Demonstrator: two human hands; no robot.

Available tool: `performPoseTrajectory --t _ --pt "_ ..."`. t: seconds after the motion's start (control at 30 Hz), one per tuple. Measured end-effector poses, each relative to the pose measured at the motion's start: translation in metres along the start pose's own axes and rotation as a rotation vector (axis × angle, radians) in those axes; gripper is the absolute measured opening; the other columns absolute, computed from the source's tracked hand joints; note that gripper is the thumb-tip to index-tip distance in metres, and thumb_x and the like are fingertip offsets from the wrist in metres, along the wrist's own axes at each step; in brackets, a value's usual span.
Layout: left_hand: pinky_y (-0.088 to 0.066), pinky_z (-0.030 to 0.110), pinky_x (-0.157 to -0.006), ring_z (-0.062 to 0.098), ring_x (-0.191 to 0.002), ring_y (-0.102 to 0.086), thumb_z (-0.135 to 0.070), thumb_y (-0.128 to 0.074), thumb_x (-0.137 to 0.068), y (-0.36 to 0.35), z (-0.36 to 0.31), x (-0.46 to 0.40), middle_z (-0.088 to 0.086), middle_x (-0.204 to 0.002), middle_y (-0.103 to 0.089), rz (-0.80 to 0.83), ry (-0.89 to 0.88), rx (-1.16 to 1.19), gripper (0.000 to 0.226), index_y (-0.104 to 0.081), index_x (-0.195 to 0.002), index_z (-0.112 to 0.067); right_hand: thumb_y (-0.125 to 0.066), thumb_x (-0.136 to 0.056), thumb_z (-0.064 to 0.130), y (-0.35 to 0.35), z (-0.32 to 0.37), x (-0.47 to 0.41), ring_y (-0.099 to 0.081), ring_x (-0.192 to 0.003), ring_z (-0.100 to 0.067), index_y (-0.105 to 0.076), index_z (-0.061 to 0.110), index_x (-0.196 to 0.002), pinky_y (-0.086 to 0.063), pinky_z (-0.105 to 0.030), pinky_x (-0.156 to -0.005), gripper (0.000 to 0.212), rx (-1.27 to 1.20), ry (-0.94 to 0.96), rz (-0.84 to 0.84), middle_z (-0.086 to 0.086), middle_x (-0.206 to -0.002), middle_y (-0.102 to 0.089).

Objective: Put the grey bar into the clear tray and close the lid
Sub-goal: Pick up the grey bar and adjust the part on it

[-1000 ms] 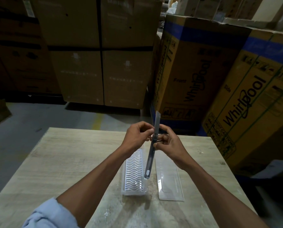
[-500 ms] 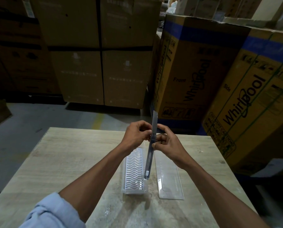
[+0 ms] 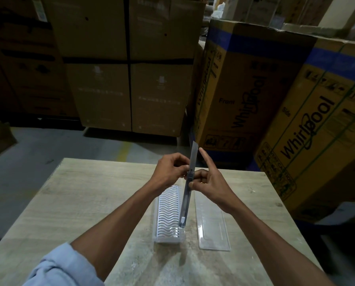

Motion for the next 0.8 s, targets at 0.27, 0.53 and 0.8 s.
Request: performPoseTrajectory --t 0.27,0.53,0.8 --pt "-0.060 0.027 -0.073 0.018 -0.084 -0.075 -0.009 -0.072 -0.090 0.001 0.001 0.003 0.006 -0.093 -0.077 0.006 -0.003 -0.047 0.011 -0.073 -0.101 -0.012 -0.078 -0.084 -0.003 -0.003 0.009 0.000 -0.075 -0.096 -0.016 0.002 0.056 -0.155 -0.062 -0.025 -0.071 0.122 0.023 0.003 0.019 -0.008 -0.105 -0.069" --pt "-0.056 0.025 -0.071 0.016 -0.080 -0.070 -0.009 -0.072 -0.090 0.002 -0.004 0.006 0.010 -0.096 -0.076 0.002 -0.025 -0.084 0.012 -0.073 -0.102 -0.008 -0.082 -0.081 -0.001 -0.005 0.010 -0.002 -0.075 -0.096 -0.013 0.002 0.054 -0.155 -0.061 -0.023 -0.068 0.125 0.065 0.000 0.023 0.001 -0.105 -0.067" --pt "-0.056 0.026 -0.072 0.017 -0.082 -0.071 -0.010 -0.071 -0.091 0.004 -0.002 0.009 0.009 -0.095 -0.076 0.004 -0.020 -0.072 0.010 -0.073 -0.101 -0.009 -0.081 -0.081 -0.002 -0.006 0.012 -0.002 -0.075 -0.094 -0.011 0.001 0.053 -0.156 -0.060 -0.021 -0.068 0.124 0.078 0.003 0.035 -0.003 -0.107 -0.067"
Point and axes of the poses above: each hand's wrist, its own x-axis away from the middle knuckle, its own y-axis out of the back of the hand, z = x × y, the point moved 8 cm from there along -x, towards the middle knuckle
